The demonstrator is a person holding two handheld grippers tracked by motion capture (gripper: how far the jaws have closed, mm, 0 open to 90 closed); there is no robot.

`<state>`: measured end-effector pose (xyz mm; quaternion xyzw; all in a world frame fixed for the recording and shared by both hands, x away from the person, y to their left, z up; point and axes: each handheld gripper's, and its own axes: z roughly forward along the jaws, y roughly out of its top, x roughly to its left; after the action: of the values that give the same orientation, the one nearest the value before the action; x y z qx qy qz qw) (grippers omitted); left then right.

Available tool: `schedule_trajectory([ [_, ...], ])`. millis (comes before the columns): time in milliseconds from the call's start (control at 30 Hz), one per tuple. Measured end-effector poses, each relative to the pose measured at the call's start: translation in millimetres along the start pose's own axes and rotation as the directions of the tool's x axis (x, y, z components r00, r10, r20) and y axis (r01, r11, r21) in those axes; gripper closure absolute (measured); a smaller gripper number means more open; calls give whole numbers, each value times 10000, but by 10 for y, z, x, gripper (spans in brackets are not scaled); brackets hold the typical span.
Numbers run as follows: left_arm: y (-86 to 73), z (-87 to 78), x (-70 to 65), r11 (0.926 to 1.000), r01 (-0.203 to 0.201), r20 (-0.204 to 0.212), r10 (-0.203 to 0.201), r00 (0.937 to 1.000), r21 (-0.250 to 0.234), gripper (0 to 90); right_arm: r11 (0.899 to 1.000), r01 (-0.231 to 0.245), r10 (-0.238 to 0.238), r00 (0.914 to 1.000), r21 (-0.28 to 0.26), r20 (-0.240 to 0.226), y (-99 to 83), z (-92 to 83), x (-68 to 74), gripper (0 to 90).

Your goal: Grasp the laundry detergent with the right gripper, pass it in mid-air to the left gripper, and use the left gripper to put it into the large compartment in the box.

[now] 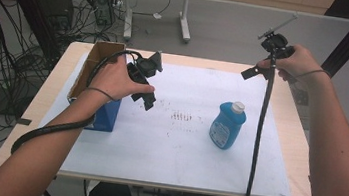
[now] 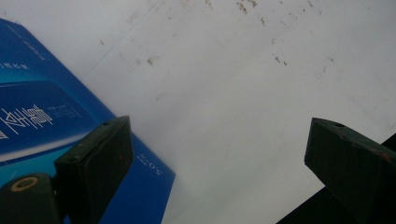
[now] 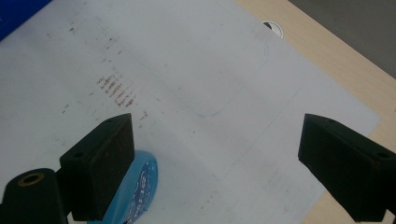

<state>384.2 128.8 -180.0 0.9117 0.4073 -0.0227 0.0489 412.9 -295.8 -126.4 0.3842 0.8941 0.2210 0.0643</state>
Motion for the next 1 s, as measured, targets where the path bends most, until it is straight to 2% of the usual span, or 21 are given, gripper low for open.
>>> schedule_trajectory([
  [533,73,6,-45,9997,-168,50,167,9998,149,84,9999,-149,149,9998,-16,147,-71,-69,-12,106],
  [1000,48,25,-12,9999,-14,135,12,9999,145,84,9997,-242,243,9994,-23,226,-173,-126,-58,105],
])
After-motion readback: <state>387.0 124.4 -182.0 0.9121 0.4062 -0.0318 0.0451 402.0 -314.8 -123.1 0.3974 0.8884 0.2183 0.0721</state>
